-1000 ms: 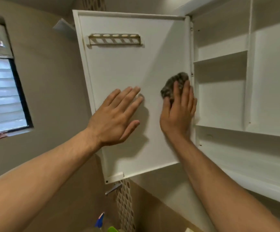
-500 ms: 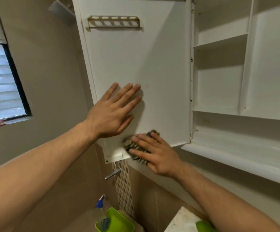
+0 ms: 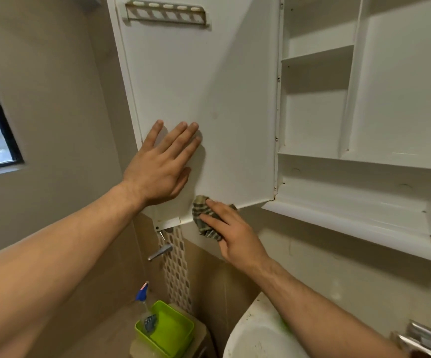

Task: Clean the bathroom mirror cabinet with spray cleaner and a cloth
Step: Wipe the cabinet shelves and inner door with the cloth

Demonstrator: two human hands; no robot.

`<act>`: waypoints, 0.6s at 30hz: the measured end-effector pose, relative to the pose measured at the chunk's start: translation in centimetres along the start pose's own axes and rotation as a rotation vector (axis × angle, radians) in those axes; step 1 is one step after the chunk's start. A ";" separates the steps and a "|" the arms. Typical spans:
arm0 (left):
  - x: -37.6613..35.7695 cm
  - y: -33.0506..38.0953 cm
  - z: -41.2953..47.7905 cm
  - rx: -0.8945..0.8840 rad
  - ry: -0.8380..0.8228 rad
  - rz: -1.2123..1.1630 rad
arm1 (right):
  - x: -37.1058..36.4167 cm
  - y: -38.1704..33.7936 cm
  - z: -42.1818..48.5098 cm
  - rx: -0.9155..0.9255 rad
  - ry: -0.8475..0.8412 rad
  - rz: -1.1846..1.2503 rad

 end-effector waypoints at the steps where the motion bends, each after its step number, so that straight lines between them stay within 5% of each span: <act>1: 0.0 0.0 -0.3 0.000 0.007 -0.002 | 0.0 -0.6 0.0 0.005 0.006 0.000; 18: -2.8 -3.4 -4.1 -0.067 0.382 -0.250 | -0.7 -7.2 1.6 -0.367 0.280 0.027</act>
Point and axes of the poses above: each hand's wrist, its own z-axis towards the middle knuckle, its own x-axis out of the back of the hand, y = z × x, the point moved 5 cm from there along z, towards the middle knuckle, and after that the axes turned 7 degrees about -x, right-handed, at the moved point
